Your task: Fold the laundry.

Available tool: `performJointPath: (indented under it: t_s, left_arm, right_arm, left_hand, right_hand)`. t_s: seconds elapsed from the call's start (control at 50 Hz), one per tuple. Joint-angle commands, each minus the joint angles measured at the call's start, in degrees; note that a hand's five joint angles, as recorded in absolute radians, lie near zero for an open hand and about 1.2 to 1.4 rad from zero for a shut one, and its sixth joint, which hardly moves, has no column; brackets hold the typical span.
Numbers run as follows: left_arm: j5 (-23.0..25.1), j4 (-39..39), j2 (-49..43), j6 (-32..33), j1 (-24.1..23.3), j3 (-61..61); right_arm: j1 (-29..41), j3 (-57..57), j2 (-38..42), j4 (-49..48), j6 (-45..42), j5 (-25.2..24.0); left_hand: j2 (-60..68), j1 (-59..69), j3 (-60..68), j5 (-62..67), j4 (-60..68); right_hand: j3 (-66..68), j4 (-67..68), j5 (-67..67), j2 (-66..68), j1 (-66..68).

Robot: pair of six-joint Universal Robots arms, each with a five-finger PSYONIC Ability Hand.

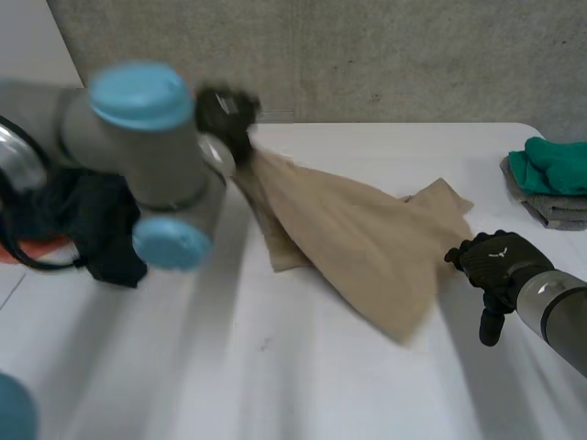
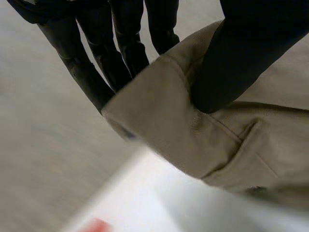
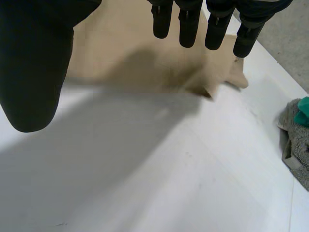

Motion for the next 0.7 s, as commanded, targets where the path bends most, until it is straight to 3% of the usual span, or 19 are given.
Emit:
performJointPath:
  t_s: [0.02,0.18,0.42,0.52,0.7]
  left_arm:
    - [-0.29,12.45,7.72,0.52,3.12,9.25]
    - [8.94,12.47,4.56,-2.11,1.54,16.48]
    - [22.92,10.45,-6.16,-4.31,-6.8,8.4]
    - [24.59,9.75,-9.24,-4.14,-12.16,5.85]
    - [21.35,9.57,-3.45,-5.54,-14.37,4.09]
  right_arm:
    - [0.59,-0.3,-0.58,0.02,-0.16,0.11]
    - [-0.03,0.06,-1.29,0.02,-0.08,0.02]
    - [-2.75,0.76,-2.08,0.02,0.27,-1.2]
    - [-3.8,0.85,-1.81,-0.24,0.54,-1.73]
    - [-4.95,0.32,-2.08,-1.56,0.98,-2.79]
  left_hand:
    - [12.17,14.18,14.0,14.43,11.82]
    - [12.17,14.18,14.0,14.43,11.82]
    - [12.17,14.18,14.0,14.43,11.82]
    - [-8.44,-6.43,-6.61,-6.19,-8.79]
    - [-43.46,-41.45,-41.64,-41.21,-43.81]
  right_hand:
    - [-1.96,-1.93,-2.77,-2.09,-2.61]
    - [-1.96,-1.93,-2.77,-2.09,-2.61]
    - [-1.96,-1.93,-2.77,-2.09,-2.61]
    - [-1.96,-1.93,-2.77,-2.09,-2.61]
    - [-1.96,-1.93,-2.77,-2.09,-2.61]
